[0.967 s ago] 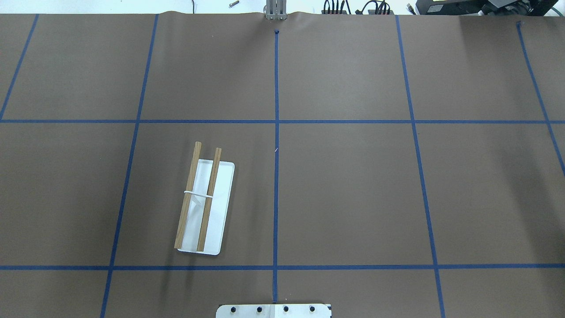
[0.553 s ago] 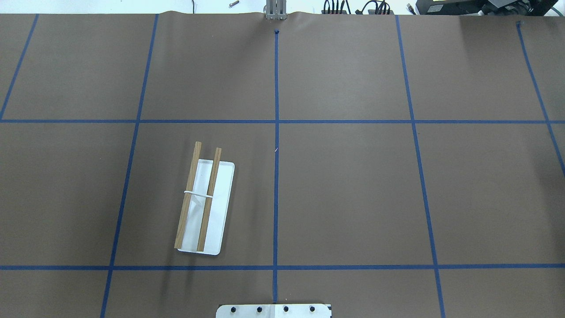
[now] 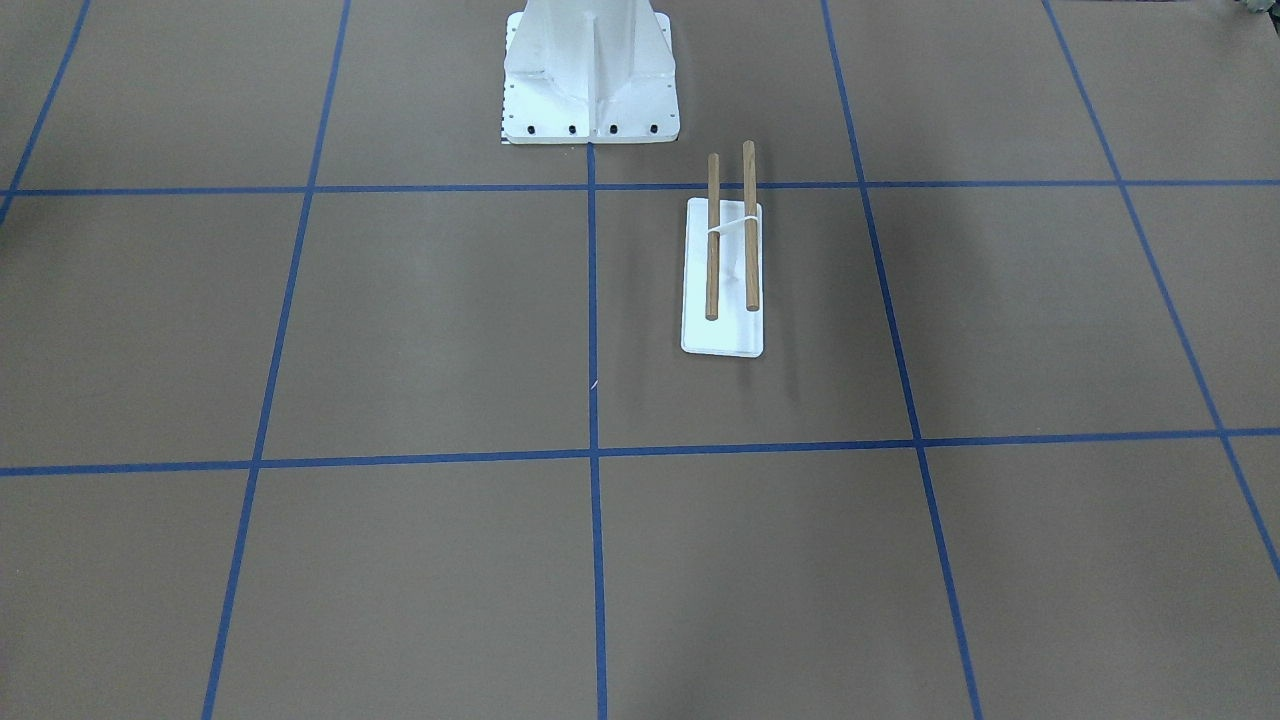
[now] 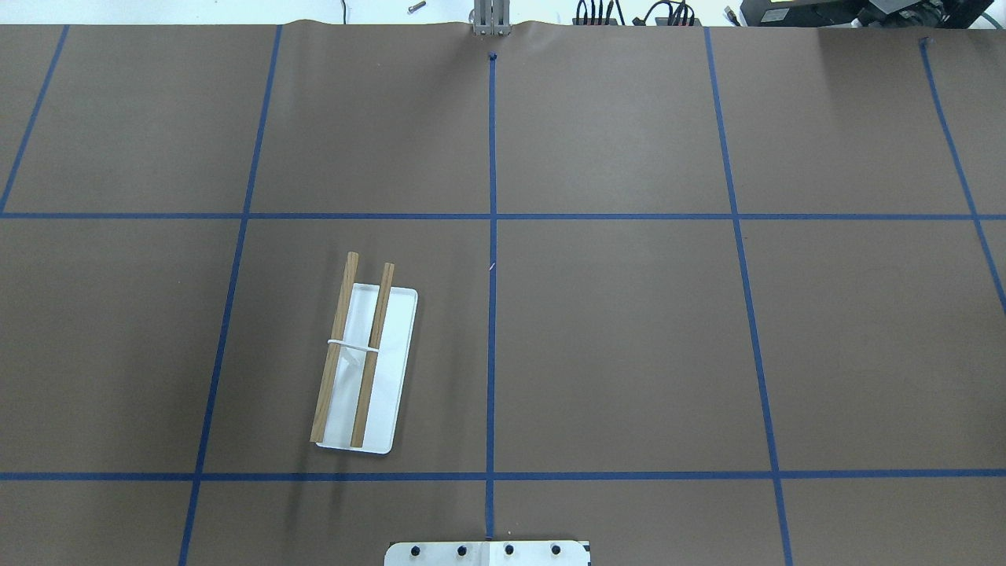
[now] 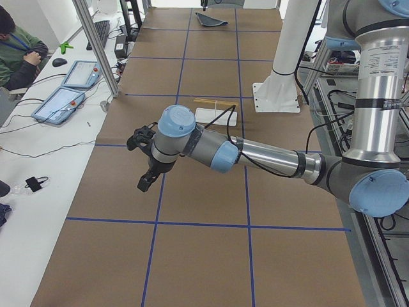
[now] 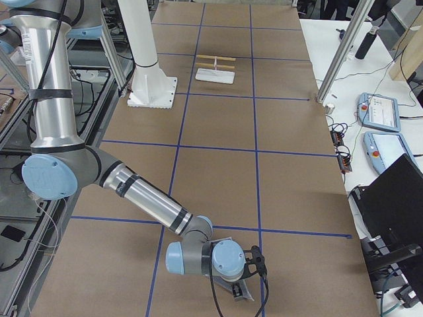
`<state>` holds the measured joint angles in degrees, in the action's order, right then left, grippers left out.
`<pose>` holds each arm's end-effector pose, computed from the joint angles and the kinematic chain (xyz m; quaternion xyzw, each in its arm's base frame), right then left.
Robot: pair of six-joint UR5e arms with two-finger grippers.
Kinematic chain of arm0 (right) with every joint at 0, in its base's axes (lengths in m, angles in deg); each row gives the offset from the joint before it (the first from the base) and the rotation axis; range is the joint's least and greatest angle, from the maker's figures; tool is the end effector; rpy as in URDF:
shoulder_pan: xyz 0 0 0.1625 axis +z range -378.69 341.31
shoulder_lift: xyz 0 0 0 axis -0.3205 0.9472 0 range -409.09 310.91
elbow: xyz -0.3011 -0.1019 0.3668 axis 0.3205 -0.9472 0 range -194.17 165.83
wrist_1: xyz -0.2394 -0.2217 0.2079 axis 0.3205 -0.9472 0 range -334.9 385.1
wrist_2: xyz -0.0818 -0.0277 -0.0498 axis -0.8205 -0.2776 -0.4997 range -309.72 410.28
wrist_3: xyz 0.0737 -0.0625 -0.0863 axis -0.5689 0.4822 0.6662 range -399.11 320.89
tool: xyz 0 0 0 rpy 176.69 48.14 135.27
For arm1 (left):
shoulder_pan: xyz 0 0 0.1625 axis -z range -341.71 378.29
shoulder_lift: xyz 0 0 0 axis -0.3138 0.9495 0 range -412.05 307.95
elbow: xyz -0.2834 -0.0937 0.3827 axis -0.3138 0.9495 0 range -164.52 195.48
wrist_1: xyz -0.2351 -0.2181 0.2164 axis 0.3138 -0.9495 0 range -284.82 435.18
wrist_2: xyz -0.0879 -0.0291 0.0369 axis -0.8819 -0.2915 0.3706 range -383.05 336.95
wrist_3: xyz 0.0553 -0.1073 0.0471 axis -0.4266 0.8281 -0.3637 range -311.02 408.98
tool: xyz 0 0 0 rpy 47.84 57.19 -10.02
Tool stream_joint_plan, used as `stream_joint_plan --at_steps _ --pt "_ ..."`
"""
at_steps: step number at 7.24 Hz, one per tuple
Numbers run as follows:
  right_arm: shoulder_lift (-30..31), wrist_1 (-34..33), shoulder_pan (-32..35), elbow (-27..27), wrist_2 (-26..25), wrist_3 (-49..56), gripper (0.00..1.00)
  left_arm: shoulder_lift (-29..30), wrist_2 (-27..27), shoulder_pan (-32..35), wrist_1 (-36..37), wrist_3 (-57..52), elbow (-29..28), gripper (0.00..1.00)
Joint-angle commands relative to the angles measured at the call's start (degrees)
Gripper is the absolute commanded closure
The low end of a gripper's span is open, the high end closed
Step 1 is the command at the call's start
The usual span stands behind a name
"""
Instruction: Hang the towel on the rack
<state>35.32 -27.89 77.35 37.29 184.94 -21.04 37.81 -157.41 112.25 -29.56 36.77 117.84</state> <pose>0.0902 -0.4511 0.9280 0.1114 -0.3645 -0.1102 0.9179 -0.0762 -0.4805 0.6084 0.2654 0.3331 0.1526 0.8918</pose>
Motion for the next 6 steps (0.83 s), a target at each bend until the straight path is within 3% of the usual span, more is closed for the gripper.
stream_joint_plan --at_steps 1,2,6 --pt "-5.82 4.11 0.37 -10.39 -0.71 -0.13 0.0 -0.91 0.06 0.0 -1.24 -0.1 -0.05 0.02" --pt "-6.45 4.38 0.28 -10.59 -3.41 -1.01 0.0 -2.3 0.06 0.0 -3.95 0.08 -0.31 0.02" --pt "-6.55 4.65 -2.69 -10.59 -4.06 -6.89 0.04 -2.85 0.06 -0.09 -4.59 0.08 -0.49 0.02"
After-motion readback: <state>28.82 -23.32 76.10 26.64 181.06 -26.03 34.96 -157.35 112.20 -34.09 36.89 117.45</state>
